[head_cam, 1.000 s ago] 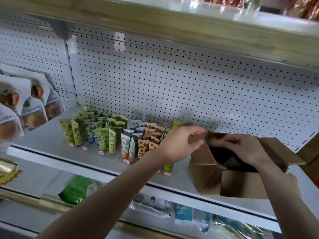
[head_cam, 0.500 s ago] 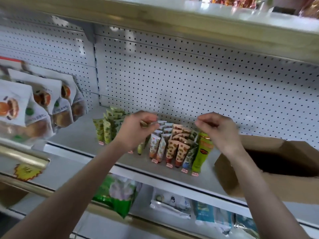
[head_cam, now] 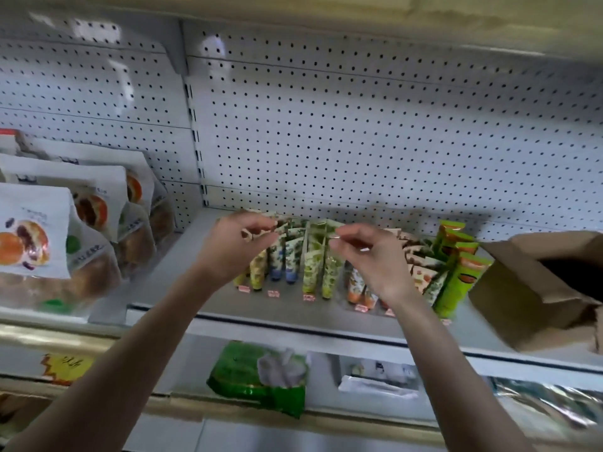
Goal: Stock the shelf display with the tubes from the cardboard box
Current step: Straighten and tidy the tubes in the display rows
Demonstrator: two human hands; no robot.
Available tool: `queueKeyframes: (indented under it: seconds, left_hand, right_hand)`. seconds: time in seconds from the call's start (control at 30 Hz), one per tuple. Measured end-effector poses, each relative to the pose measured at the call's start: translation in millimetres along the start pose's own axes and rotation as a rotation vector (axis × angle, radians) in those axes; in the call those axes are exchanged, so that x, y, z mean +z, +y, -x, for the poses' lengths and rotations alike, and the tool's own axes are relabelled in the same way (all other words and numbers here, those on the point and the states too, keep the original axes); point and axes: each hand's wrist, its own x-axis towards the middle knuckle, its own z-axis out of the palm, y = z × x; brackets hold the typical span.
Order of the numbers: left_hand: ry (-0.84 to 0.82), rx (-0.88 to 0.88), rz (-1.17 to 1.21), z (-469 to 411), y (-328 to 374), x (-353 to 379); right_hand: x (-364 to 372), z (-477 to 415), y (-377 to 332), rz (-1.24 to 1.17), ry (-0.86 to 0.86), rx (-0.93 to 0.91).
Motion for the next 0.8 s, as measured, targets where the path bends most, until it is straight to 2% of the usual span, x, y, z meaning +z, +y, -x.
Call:
queueKeyframes:
  seconds: [0.13,0.27,0.43,0.8]
  left_hand:
    - [-0.072,0.049,-0.073,-2.9,-18.3,-5.6]
    - [-0.07,0.146,-0.041,-9.3,-35.7,1.5]
    - [-0.083,0.191,-0.109,-24.0,-48.5,12.1]
    - [-0.156,0.13,-0.26,-51.8,-45.3,38.7]
  right_hand:
    - [27.5,5.7,5.1,0.026,0.048,0.024]
    - [41.6,10.4,9.9,0.019,0.091,0.069]
    - [52.0,11.9,16.8,0.038,0.154,0.09]
    - [58.0,6.9,27.5,-0.004,0.203,0.137]
